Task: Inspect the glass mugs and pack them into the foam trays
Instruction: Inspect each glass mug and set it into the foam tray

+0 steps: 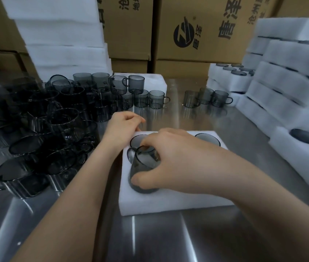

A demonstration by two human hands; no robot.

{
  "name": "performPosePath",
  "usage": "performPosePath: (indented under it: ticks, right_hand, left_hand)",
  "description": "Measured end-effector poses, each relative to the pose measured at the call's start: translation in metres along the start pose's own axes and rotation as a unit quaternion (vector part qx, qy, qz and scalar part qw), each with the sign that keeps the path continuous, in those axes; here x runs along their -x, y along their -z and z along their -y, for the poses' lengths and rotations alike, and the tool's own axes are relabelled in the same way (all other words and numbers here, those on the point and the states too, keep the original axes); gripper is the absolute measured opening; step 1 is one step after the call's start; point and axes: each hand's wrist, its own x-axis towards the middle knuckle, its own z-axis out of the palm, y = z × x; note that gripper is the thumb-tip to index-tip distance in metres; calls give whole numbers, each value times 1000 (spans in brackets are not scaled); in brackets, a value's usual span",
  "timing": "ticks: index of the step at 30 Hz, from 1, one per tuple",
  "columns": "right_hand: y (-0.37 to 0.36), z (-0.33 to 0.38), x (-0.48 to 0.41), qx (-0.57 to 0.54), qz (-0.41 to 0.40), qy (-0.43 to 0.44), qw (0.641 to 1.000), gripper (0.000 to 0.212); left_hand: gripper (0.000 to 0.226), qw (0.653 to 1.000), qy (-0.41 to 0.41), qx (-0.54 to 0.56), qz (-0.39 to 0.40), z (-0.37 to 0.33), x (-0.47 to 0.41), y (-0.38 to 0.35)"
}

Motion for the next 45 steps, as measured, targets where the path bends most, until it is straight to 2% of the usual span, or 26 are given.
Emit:
performPosePath:
  ticks: [4,11,13,15,21,23,25,28,30,32,33,35,38,42,45]
  right_hand:
    - [-7,2,-2,43,-24,25,998,50]
    - [-12,1,2,120,-35,47,991,49]
    - [-26,0,4,160,-42,45,985,66]
    - [-39,0,6,188,-25,47,981,81]
    - [-48,-12,4,120,56,63,989,102]
    - [-44,-12,3,110,96,66,987,100]
    - [-36,-14,-4,96,113,79,986,90]
    - [-9,-24,-29,-32,-4,100,994,40]
    - [13,-43,-59,-105,-125,42,986,44]
    - [27,-70,-98,-65,-171,3,983,36]
    - [29,-84,-118,-25,-158,-9,987,29]
    - [27,-112,-157,35,-99,-26,994,29]
    - [17,-141,-198,45,-37,-63,996,31]
    - [10,-151,-219,20,-58,-96,993,37]
    - [7,-152,-223,14,-105,-106,989,33]
  left_hand:
    - [32,1000,0,3,-3,2,-2,-1]
    - [28,1000,-7,-17,-8,3,-2,-2]
    - [27,1000,-6,-18,-9,2,-2,-2]
    - [27,1000,-7,-23,-10,2,-2,-2]
    - [25,1000,-4,-23,-6,1,-2,-2]
    - [24,1000,-5,-28,-9,1,-3,-2]
    - [23,1000,-6,-24,-8,2,-3,-2]
    - [22,1000,-1,19,3,0,-3,-2]
    - [30,1000,5,17,1,1,-3,-2]
    - [31,1000,13,6,-7,4,-5,-2]
    - [30,1000,15,3,-8,5,-6,-3]
    - [28,1000,18,3,-6,7,-7,-3]
    - [27,1000,19,5,-1,8,-7,-3]
    - [29,1000,15,4,0,9,-8,-3]
    - [30,1000,19,3,0,9,-7,-3]
